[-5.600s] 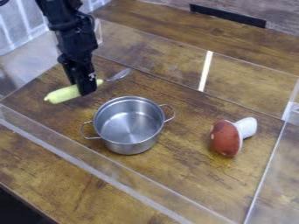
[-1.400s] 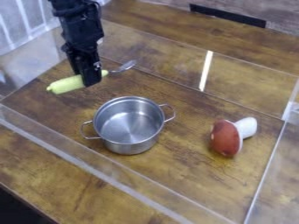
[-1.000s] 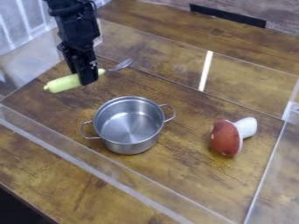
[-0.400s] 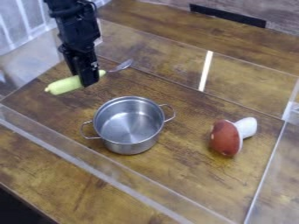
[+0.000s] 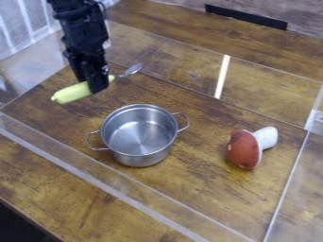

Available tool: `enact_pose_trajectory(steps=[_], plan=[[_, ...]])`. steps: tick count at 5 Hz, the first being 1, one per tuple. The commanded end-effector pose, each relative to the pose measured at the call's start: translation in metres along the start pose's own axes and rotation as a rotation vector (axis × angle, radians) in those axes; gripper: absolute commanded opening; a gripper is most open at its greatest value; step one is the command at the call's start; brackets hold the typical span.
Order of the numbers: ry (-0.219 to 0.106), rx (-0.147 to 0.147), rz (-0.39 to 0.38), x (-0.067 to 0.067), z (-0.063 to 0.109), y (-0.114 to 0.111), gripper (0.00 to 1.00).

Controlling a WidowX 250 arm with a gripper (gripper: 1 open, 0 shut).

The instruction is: Move the green spoon to the right

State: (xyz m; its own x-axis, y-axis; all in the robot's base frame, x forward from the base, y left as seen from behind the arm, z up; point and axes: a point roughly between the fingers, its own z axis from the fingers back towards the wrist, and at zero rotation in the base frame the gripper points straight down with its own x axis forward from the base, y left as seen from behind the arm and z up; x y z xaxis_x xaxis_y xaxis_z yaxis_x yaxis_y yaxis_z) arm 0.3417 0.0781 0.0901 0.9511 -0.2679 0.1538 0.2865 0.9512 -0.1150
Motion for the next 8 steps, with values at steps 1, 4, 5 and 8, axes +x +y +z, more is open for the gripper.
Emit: enact_pose_trajectory(steps=[1, 4, 5, 8], plan=[[-0.096, 0.033, 0.033, 0.021, 0.037, -0.024, 0.00], [-0.131, 0.019, 0.110, 0.036, 0.046, -0.046, 0.00], [-0.139, 0.014, 0.125, 0.040, 0.046, -0.051, 0.00], [-0.168, -0.011, 0.162, 0.051, 0.046, -0.071, 0.00]])
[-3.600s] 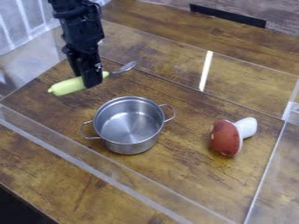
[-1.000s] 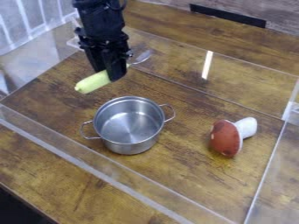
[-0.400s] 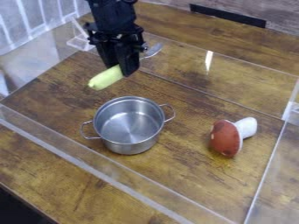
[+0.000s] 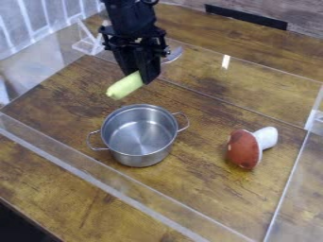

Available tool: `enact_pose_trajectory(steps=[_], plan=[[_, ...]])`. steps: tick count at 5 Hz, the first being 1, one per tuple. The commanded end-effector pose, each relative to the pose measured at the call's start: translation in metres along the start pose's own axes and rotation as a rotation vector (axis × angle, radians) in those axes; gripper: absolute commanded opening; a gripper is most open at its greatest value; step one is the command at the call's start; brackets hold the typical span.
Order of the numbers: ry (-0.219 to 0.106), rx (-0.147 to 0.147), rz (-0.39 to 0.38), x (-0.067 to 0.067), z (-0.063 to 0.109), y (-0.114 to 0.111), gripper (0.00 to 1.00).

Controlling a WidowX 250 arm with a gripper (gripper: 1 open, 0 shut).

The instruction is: Move the green spoon to the right

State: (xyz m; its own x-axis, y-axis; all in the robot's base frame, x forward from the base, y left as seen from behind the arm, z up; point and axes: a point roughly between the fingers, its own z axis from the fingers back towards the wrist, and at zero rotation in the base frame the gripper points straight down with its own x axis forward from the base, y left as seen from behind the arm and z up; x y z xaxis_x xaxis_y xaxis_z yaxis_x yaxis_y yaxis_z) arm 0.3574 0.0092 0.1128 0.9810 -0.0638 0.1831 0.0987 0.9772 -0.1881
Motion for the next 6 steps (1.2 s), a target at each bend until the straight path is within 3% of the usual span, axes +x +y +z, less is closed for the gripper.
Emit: enact_pose_trajectory(steps=[1, 6], plan=[[-0.116, 0.005, -0.038, 0.015, 0.035, -0.022, 0.00], [-0.126, -0.038, -0.022, 0.028, 0.021, -0.027, 0.00]])
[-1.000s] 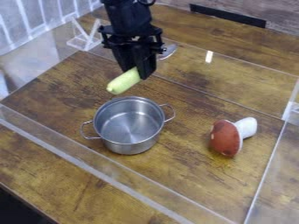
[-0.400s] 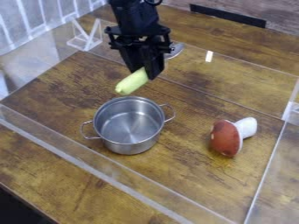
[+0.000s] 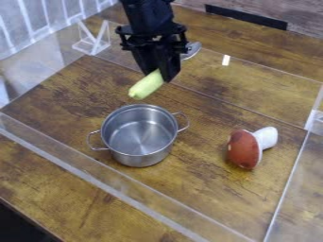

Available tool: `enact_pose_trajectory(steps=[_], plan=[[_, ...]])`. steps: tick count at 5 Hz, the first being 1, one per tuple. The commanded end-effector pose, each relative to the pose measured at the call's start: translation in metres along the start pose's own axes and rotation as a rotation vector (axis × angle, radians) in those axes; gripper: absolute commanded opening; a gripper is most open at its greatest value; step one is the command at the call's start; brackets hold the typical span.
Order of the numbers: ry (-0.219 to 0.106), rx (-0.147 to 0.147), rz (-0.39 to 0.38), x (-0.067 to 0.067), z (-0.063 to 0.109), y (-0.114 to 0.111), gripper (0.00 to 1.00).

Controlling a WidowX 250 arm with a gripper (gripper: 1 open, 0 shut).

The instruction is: Move the green spoon to the right

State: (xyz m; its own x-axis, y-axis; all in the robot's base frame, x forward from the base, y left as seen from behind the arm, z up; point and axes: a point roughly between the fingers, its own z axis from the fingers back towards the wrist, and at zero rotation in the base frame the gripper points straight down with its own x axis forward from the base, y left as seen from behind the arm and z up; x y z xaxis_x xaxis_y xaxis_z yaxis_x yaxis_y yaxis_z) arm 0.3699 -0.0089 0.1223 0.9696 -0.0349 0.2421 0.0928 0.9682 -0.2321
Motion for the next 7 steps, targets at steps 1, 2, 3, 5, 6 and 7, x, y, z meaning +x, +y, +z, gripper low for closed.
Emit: enact_pose_trajectory(steps=[1, 2, 3, 5, 6, 7], plan=[[-0.056, -0.006, -0.028, 0.016, 0.010, -0.008, 0.00], [-0.046, -0.007, -0.027, 0.018, 0.004, -0.004, 0.00], [-0.036, 0.000, -0.017, 0.023, -0.001, 0.002, 0.00], [-0.029, 0.012, -0.008, 0.027, -0.004, 0.011, 0.00], [0.006, -0.002, -0.105, 0.038, -0.017, -0.007, 0.00], [0.041, -0.015, -0.201, 0.045, -0.030, -0.026, 0.00]])
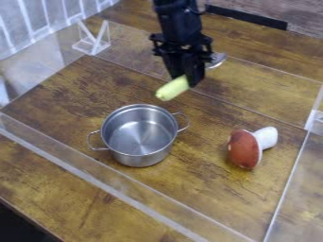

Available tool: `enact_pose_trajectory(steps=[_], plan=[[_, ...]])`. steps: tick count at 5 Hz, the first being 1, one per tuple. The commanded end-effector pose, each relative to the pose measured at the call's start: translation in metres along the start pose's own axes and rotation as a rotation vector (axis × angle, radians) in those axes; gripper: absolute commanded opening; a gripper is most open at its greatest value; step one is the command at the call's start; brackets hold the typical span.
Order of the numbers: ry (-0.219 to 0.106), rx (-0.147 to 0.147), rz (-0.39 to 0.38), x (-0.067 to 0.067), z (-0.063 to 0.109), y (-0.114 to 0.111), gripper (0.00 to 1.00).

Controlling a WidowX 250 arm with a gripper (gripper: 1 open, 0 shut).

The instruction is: Move the green spoon to the right

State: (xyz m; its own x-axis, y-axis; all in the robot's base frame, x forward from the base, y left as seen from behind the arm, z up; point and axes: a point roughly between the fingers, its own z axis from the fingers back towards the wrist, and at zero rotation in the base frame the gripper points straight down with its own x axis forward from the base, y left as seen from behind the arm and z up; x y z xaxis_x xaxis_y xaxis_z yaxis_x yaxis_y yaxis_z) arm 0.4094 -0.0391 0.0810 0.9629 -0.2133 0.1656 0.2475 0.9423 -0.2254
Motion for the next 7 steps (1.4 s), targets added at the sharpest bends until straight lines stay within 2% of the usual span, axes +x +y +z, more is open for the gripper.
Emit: enact_pose_trajectory(steps=[1, 3, 5, 7], plan=[[-0.045, 0.016, -0.126, 0.024, 0.015, -0.028, 0.00], [0.001, 0.012, -0.211, 0.036, -0.005, -0.055, 0.00], [0.064, 0.009, -0.230, 0.047, -0.031, -0.064, 0.00], [0.145, 0.031, -0.228, 0.053, -0.038, -0.062, 0.00]])
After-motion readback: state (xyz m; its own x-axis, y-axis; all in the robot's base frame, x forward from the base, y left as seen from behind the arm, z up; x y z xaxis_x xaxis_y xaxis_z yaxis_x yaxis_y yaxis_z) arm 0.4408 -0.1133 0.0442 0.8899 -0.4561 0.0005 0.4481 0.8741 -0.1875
